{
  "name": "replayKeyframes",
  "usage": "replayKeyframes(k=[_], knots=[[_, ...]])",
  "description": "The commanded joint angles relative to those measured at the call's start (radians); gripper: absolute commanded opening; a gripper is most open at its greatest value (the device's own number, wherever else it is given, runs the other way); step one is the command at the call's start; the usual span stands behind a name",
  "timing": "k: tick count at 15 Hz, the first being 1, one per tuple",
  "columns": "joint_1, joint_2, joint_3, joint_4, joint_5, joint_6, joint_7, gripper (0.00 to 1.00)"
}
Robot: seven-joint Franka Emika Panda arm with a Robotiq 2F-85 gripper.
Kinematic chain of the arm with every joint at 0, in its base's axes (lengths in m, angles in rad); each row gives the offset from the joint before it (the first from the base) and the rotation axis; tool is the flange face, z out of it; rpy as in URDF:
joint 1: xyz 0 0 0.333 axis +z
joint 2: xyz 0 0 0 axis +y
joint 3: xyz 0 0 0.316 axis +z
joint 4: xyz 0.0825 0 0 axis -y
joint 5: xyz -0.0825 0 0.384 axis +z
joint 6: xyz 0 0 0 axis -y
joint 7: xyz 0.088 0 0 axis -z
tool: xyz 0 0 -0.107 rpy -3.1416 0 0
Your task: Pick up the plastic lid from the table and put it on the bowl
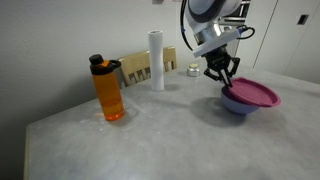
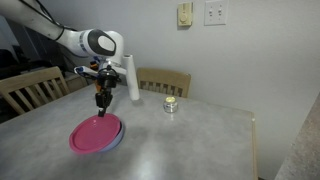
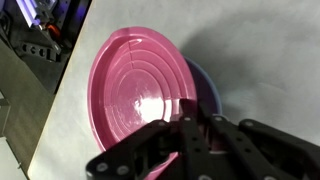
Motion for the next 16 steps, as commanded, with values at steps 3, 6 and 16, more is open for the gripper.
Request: replayKeyframes(k=[3,6,16], knots=[[-0.010,0.018,0.003,0.051,-0.028,-0.036,-0.009,0.03],[-0.014,0.038,0.009,0.083,-0.023,-0.049,-0.021,0.03],[-0.016,0.126,0.014,0.159,-0.009,-0.084,-0.034,0.03]])
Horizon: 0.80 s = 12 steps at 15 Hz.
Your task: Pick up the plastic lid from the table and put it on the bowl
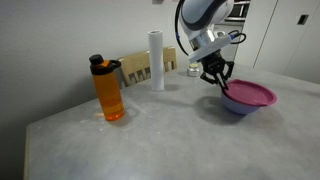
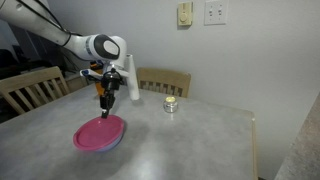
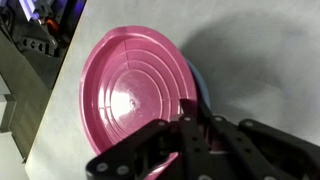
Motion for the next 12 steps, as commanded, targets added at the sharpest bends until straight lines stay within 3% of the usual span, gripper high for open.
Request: replayKeyframes(k=[1,11,12], knots=[[-0.014,0.031,0.009,0.048,0.000,-0.036,-0.024,0.03],[-0.012,0.052,0.014,0.090,0.005,-0.033,-0.031,0.03],[-0.012,0.054,0.015,0.094,0.005,-0.033,-0.033,0.15]])
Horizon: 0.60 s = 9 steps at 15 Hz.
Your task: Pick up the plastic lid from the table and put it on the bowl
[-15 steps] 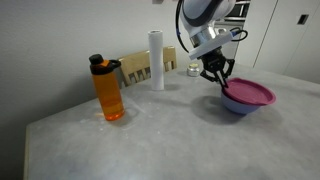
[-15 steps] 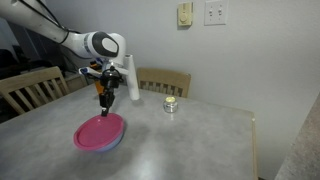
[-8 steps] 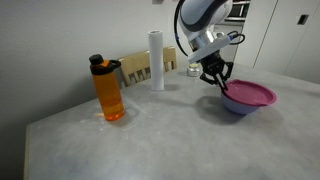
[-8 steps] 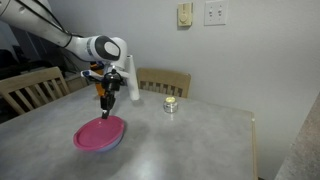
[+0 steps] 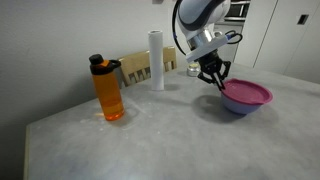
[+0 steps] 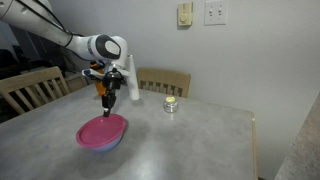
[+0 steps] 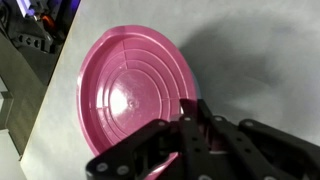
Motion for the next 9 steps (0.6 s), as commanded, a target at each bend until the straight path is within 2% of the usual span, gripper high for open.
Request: replayKeyframes(k=[1,5,9], knots=[[-0.013,0.024,0.015,0.041,0.007,-0.020,-0.028,0.36],[-0.017,0.005,0.030,0.024,0.034,-0.021,-0.036,0.63],[-0.005,-0.092,0.061,-0.056,0.073,-0.002,-0.087,0.93]])
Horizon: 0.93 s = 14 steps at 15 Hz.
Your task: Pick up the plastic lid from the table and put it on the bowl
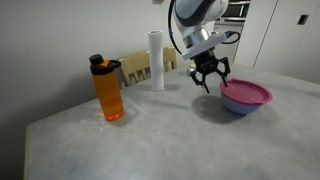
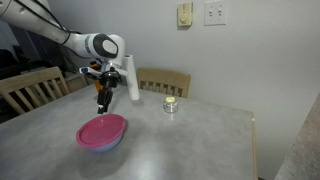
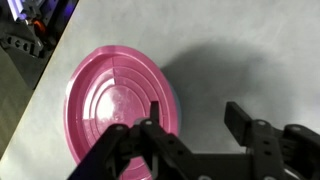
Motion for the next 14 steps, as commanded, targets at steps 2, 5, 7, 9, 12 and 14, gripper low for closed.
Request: replayKeyframes(k=[2,5,7,9,12,14], knots=[[-0.007,-0.130,0.043,-0.095,0.054,0.028,-0.070,1.00],[-0.017,-0.207,0.067,-0.137,0.100,0.070,-0.147,1.00],[-0.017,-0.248,0.080,-0.151,0.114,0.088,-0.239,1.00],[-0.010,-0.275,0.089,-0.154,0.105,0.078,-0.333,1.00],[0.000,-0.304,0.103,-0.152,0.089,0.044,-0.478,1.00],[0.005,-0.311,0.112,-0.145,0.078,0.011,-0.572,1.00]])
